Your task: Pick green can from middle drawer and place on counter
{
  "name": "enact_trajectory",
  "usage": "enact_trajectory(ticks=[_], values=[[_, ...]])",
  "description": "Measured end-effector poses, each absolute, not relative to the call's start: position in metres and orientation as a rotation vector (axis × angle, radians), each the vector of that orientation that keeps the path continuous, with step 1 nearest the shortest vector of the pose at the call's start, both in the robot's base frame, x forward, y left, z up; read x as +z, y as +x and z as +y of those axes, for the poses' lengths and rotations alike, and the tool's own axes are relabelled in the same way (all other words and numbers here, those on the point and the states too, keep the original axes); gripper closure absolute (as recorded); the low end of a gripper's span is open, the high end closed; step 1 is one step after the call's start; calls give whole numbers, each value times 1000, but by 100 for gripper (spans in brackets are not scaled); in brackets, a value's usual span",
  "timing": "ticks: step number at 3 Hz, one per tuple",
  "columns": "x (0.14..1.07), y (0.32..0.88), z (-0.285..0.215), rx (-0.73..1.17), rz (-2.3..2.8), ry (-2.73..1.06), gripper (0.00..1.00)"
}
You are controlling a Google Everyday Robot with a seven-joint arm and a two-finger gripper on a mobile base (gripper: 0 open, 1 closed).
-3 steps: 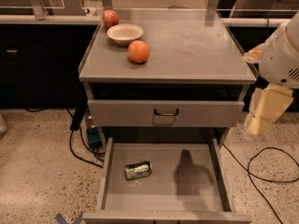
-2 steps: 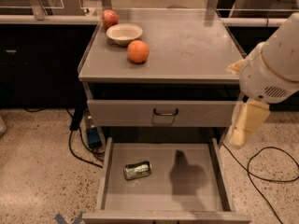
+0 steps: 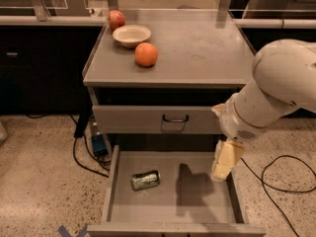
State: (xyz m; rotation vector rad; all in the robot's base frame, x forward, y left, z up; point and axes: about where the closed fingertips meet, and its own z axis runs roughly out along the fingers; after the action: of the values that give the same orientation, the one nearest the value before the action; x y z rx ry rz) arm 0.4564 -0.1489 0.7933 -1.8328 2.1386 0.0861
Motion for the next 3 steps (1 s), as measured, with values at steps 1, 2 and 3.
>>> enact_trajectory(ticks=[1,2,3], values=[[793,456,-149,86,2139,-1833,0],[789,457,-144,97,2108,-1848,0],[771,460,-131,126,2049,-1883,0]])
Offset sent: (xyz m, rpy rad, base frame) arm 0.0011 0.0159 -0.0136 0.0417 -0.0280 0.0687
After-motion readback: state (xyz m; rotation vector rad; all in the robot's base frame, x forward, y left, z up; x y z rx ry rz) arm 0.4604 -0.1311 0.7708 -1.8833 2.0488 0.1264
